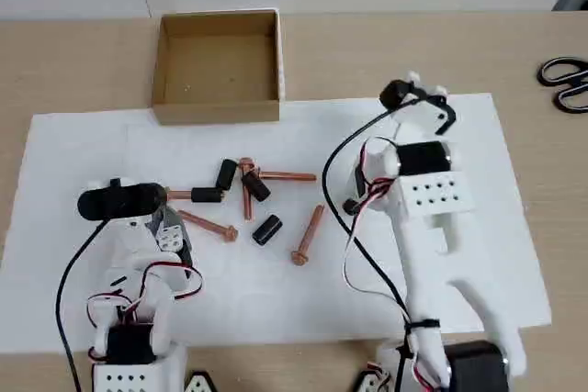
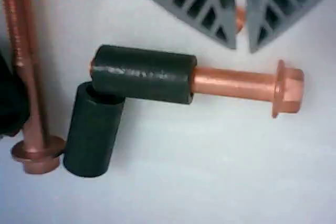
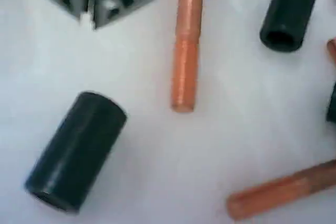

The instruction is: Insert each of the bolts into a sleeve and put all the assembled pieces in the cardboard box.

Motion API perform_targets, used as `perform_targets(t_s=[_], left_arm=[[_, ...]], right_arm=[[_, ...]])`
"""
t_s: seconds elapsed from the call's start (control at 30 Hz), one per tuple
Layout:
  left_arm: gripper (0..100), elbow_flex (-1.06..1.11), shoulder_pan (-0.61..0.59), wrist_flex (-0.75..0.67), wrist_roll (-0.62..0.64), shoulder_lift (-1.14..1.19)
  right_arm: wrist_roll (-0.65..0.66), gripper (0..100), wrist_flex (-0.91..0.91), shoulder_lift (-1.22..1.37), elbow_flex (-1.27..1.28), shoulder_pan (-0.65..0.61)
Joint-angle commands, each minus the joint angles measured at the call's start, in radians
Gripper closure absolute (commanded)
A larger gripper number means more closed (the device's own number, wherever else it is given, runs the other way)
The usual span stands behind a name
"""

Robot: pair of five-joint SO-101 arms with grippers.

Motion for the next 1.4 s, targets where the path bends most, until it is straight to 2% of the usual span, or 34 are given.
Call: perform_targets(t_s=[0.0, 0.13, 0.53, 0.9, 1.17, 1.23, 1.37], left_arm=[[99, -0.01, 0.0, -0.005, 0.005, -0.012], [99, -0.01, 0.0, -0.005, 0.005, -0.012], [99, -0.01, -0.002, -0.005, 0.005, -0.012], [99, -0.01, -0.002, -0.005, 0.005, -0.012], [99, -0.01, -0.002, -0.005, 0.005, -0.012], [99, -0.01, 0.0, -0.005, 0.005, -0.012], [99, -0.01, 0.002, -0.003, 0.005, -0.012]], right_arm=[[-0.037, 89.9, 0.008, 0.028, -0.08, -0.005], [-0.098, 82.4, 0.008, 0.077, -0.094, -0.019], [-0.183, 82.3, -0.199, 0.314, -0.092, -0.035], [-0.183, 82.3, -0.357, 0.467, -0.092, -0.03], [-0.175, 82.4, -0.363, 0.475, -0.092, -0.027], [-0.175, 84.2, -0.366, 0.473, -0.092, -0.027], [-0.173, 99.8, -0.367, 0.473, -0.094, -0.027]])
